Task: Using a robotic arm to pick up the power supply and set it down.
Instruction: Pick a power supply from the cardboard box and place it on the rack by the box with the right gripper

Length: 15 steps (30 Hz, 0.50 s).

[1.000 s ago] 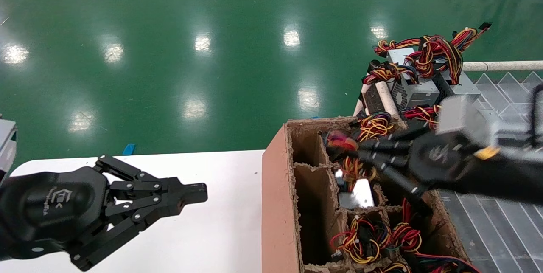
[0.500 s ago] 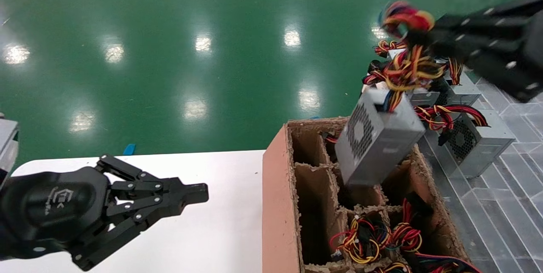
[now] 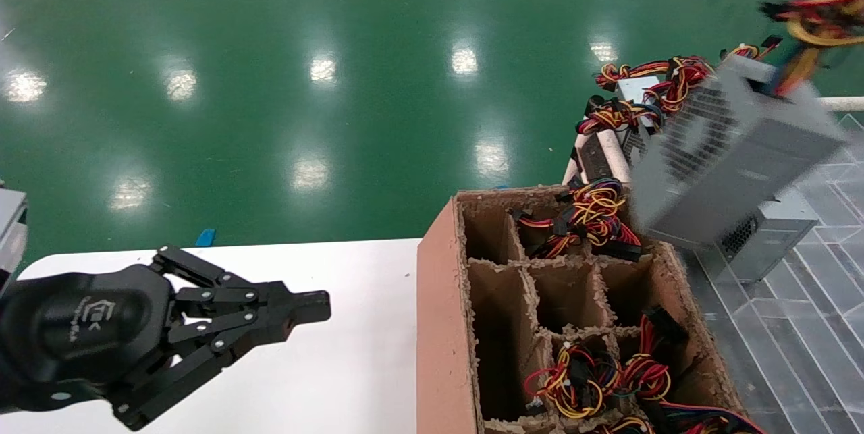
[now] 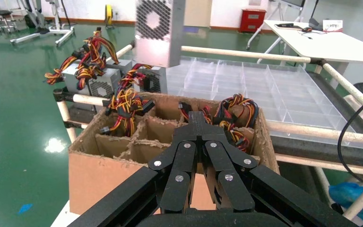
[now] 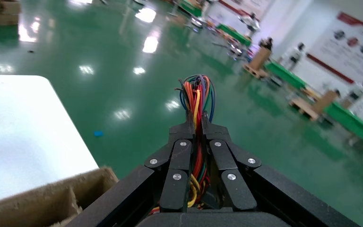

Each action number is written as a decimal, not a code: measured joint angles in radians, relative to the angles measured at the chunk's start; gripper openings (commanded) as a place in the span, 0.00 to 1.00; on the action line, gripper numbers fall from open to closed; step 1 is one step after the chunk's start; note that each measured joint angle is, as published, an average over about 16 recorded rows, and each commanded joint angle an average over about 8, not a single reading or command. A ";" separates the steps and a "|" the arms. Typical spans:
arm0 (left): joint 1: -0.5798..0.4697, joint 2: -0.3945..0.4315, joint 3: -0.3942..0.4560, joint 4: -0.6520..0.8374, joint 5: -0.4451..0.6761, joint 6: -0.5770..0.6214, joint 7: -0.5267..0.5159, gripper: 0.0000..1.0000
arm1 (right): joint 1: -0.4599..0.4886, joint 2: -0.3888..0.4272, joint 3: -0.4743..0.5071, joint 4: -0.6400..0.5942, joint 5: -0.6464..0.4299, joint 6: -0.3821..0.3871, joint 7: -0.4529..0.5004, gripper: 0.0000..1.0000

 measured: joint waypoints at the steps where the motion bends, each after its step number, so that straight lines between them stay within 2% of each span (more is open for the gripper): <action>1: 0.000 0.000 0.000 0.000 0.000 0.000 0.000 0.00 | -0.010 0.013 0.004 -0.009 0.003 -0.001 0.000 0.00; 8: 0.000 0.000 0.000 0.000 0.000 0.000 0.000 0.00 | -0.117 0.081 0.012 -0.079 0.021 -0.003 -0.018 0.00; 15: 0.000 0.000 0.000 0.000 0.000 0.000 0.000 0.00 | -0.240 0.091 0.011 -0.155 0.050 0.010 -0.069 0.00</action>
